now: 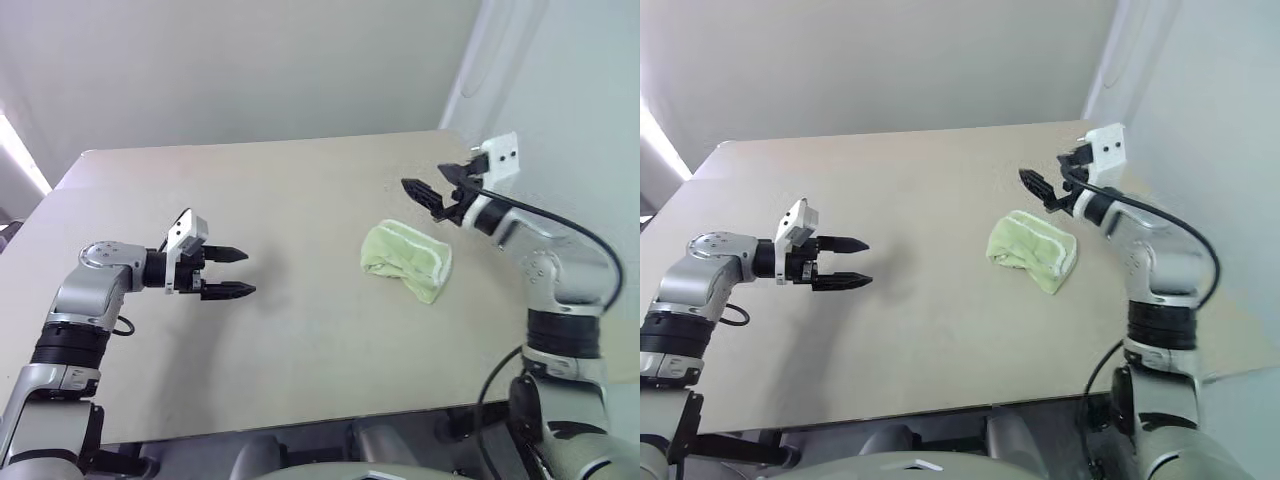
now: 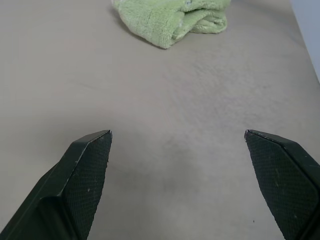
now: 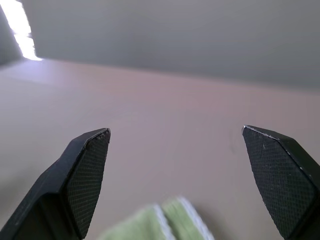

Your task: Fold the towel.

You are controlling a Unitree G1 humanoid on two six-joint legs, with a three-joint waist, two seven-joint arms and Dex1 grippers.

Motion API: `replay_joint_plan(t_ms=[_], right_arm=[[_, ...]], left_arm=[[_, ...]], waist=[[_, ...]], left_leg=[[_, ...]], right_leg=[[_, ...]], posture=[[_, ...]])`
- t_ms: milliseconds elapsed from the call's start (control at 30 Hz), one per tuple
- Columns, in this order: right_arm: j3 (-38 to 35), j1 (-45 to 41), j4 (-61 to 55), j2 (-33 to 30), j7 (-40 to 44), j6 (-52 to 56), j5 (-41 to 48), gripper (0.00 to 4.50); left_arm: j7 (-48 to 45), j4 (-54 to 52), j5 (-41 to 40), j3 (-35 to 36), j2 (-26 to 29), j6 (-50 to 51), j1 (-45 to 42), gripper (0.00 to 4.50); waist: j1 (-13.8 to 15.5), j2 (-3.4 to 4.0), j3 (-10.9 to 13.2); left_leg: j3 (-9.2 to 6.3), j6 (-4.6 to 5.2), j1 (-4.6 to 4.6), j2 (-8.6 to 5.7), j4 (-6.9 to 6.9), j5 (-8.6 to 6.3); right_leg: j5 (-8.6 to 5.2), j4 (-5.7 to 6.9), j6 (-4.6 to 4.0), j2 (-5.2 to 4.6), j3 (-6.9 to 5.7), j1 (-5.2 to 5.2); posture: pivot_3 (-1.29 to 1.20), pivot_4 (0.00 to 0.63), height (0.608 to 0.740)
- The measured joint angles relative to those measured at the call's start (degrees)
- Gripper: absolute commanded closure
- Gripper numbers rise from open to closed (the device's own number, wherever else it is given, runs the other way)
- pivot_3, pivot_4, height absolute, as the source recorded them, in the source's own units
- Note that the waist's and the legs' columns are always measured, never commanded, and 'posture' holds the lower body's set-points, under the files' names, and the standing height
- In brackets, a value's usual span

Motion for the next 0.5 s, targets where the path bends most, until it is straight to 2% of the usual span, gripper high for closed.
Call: replay_joint_plan(t_ms=[200, 300, 500], right_arm=[[3.12, 4.08, 7.24, 7.13, -5.2, -7.04, -2.8, 0.08], [3.34, 4.95, 11.91, 8.06, -8.22, -10.94, -4.71, 0.08], [9.36, 7.55, 17.85, 9.68, -10.36, -20.42, -10.73, 0.08]], left_arm=[[0.85, -0.22, 0.2, 0.01, -0.29, 0.11, 0.06, 0.0], [1.15, -0.62, 0.2, 0.02, -0.32, 0.23, 0.16, 0.0], [1.55, -0.68, 0.19, 0.09, -0.33, 0.37, 0.02, 0.0]], waist=[[-0.15, 0.02, 0.01], [-0.13, 0.03, 0.02], [-0.64, -0.04, -0.05]], left_leg=[[0.01, 0.0, -0.25, 0.0, 0.0, 0.0], [0.01, 0.0, -0.24, 0.0, 0.01, 0.0], [0.01, 0.0, 0.18, 0.01, 0.0, 0.0]], right_leg=[[0.13, 0.01, 0.16, -0.02, 0.02, -0.23], [0.01, 0.01, 0.09, -0.02, 0.02, -0.22], [-0.04, 0.04, 0.08, 0.02, 0.03, 0.13]], posture=[[0.0, 0.0, 0.712], [0.0, 0.0, 0.712], [0.0, 0.0, 0.712]])
